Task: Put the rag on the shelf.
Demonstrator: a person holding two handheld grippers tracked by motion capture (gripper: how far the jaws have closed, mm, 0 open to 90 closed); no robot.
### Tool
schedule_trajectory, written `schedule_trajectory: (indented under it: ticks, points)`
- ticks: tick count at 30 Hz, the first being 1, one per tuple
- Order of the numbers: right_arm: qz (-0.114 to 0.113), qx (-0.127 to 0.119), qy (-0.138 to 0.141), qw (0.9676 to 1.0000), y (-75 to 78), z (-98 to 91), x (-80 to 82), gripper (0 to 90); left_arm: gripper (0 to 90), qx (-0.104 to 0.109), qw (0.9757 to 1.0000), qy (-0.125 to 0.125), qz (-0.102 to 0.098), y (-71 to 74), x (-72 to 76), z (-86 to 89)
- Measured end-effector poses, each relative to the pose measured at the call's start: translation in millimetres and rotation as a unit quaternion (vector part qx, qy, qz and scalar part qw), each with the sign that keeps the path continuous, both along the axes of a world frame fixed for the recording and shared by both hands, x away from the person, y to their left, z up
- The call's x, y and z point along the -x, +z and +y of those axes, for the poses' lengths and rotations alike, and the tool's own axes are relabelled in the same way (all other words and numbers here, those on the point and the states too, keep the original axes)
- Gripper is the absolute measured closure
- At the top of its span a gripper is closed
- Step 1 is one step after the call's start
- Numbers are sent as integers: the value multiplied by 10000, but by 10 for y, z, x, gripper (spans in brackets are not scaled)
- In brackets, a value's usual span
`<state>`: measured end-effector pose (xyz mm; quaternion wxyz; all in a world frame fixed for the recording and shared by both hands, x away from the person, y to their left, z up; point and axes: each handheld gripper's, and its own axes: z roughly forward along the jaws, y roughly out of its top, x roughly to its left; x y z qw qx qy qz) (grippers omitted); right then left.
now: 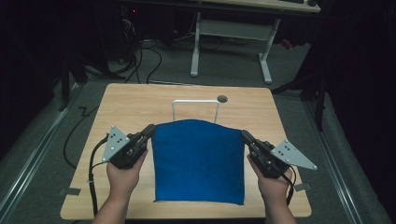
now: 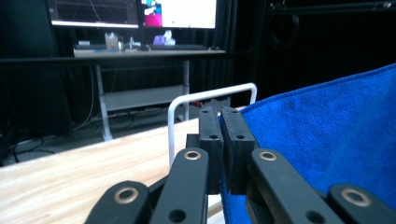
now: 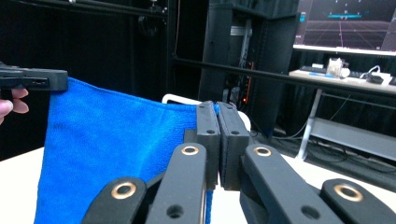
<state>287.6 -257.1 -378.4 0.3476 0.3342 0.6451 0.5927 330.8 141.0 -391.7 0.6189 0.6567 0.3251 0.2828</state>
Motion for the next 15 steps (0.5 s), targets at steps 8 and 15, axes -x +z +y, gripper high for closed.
schedule_trajectory:
  ticks: [8, 15]
  points:
    - [-182, -65, -25, 9998, 98, -34, 75, 894, 881, 58, 9998, -10, -177, 112, 66, 26]
    - [-204, -9, -137, 9997, 177, -69, -28, 895, 886, 67, 9997, 88, -227, 212, -112, 48]
